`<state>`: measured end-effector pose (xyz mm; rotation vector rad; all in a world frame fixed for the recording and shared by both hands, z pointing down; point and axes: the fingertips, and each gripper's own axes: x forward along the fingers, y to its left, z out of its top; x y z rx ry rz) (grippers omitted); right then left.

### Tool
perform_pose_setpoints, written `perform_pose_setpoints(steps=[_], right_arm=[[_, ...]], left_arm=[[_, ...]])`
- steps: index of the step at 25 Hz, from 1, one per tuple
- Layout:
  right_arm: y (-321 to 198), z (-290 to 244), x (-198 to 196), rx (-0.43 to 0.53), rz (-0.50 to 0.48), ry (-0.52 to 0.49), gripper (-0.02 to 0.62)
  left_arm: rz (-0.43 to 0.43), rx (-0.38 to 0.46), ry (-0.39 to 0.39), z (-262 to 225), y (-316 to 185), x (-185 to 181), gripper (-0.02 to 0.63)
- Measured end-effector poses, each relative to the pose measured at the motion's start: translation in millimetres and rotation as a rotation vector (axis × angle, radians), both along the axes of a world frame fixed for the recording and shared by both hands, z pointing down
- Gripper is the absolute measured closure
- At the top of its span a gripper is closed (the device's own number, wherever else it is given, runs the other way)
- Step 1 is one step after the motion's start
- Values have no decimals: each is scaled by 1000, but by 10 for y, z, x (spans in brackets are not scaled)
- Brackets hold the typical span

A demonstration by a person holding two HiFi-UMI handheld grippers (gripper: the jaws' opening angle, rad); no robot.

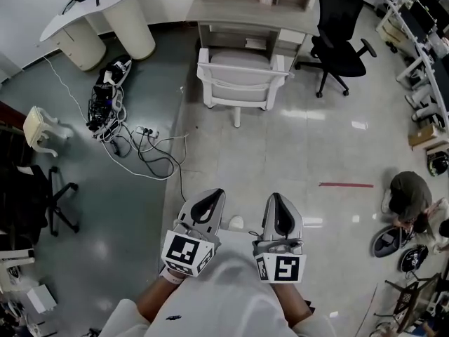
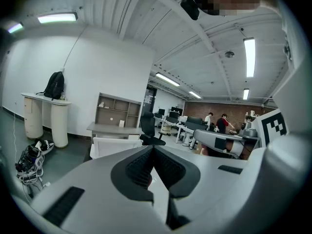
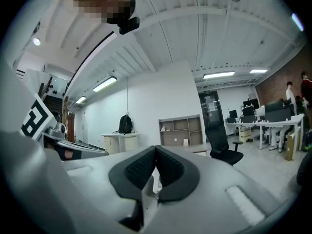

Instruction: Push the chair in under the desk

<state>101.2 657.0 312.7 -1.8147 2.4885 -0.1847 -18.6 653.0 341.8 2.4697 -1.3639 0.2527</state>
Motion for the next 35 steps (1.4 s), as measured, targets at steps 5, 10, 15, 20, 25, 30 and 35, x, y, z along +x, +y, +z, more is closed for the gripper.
perform_pose_setpoints(steps=[5, 10, 15, 20, 25, 30, 35], right_arm=[[6, 30, 97, 14, -22, -5, 584], [-76, 112, 141, -9, -74, -5, 584], [-383, 184, 15, -42, -114, -18, 584], [-814, 359, -152, -92, -161, 28, 584], [-1341, 376, -327, -118, -196, 35, 584], [-1965, 427, -485, -173, -164, 30, 584], [-2521, 379, -776, -174, -147, 45, 584]], left_arm=[[-41, -1, 0, 56, 97, 103, 599], [-64, -24, 4, 129, 69, 187, 600], [-72, -37, 2, 184, -200, 148, 600], [-51, -56, -5, 261, -671, 47, 600], [-42, -49, 1, 212, -1298, -144, 600], [12, -49, -8, 150, -1929, -335, 600], [53, -42, -7, 106, -2460, -598, 600]])
